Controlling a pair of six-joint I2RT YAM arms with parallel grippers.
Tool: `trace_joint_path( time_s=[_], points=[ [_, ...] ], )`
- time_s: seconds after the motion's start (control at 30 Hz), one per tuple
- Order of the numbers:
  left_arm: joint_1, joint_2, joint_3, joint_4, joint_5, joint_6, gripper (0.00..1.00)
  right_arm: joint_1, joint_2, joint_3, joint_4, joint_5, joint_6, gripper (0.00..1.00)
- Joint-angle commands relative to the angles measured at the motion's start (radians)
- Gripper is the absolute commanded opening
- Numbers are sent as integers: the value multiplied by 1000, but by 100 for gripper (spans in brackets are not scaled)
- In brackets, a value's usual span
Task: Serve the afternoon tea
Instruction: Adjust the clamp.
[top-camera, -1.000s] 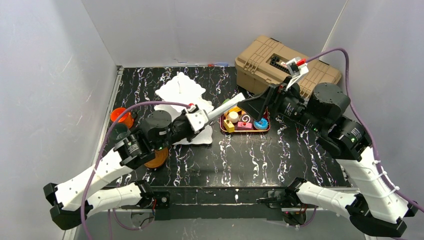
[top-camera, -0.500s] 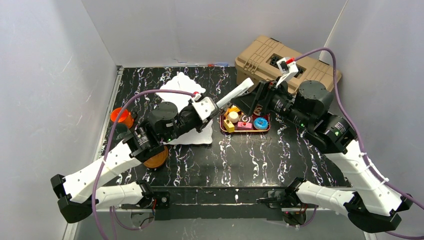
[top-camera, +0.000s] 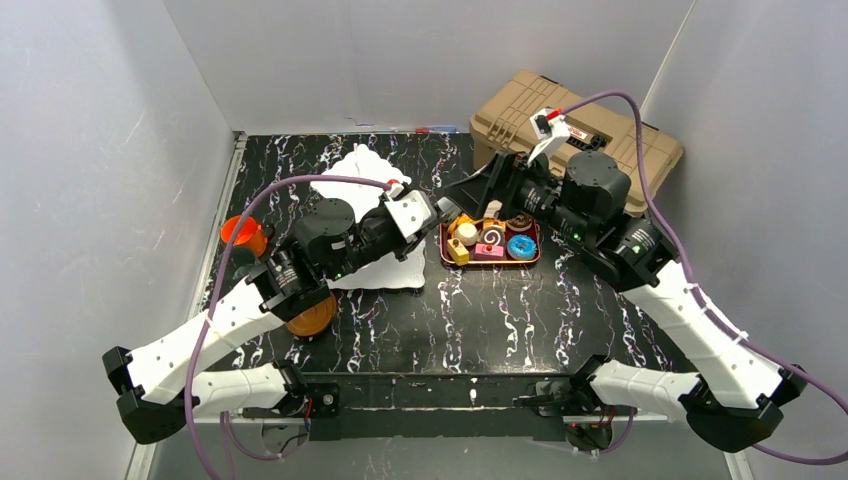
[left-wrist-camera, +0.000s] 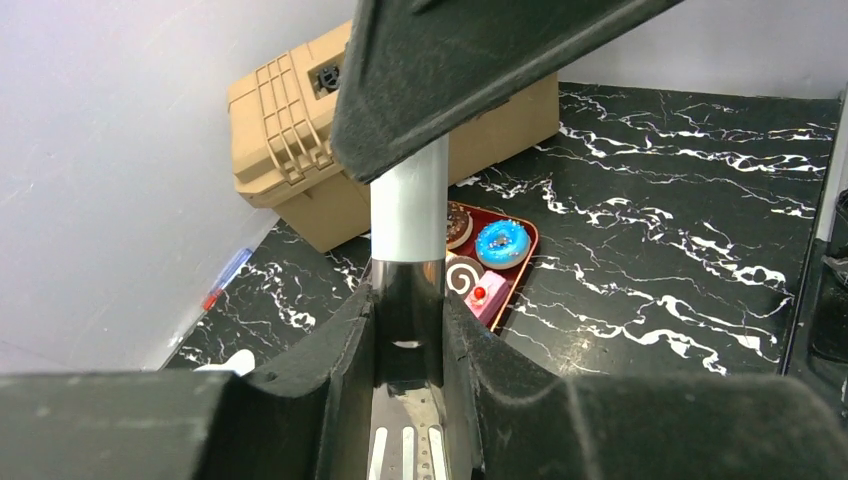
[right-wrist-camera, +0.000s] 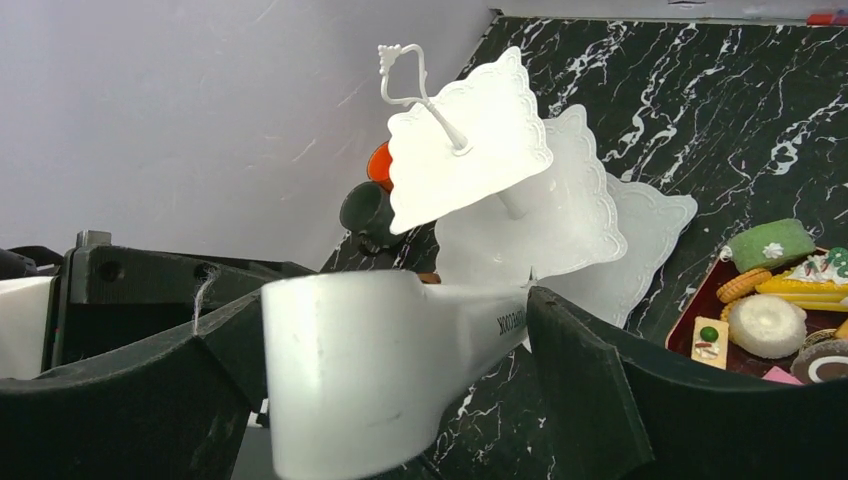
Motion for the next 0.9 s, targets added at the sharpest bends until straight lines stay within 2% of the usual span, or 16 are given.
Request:
trace_joint_path(
  time_s=[0.0, 0.13, 0.23, 0.47, 0.53, 0.6, 0.87],
  points=[
    [-1, -5, 39, 60, 26, 27, 0, 2, 17, -2, 96, -56, 41, 98],
    [0, 4, 39, 100, 13, 39, 0, 3, 26, -29, 110, -67, 68, 98],
    [0, 12, 40, 111, 10, 41, 0, 3, 29, -45, 113, -79, 85, 93],
    [0, 26, 50, 118, 14, 50, 0, 3, 33, -67, 116, -88, 100, 87],
    [0, 26, 50, 118, 15, 53, 0, 3, 37, -70, 112, -94, 100, 89],
    [0, 28, 53, 119, 15, 53, 0, 3, 37, -78, 113, -104, 104, 98],
    [0, 35, 58, 128, 16, 71, 0, 2, 30, -100, 115, -116, 106, 99]
  ],
)
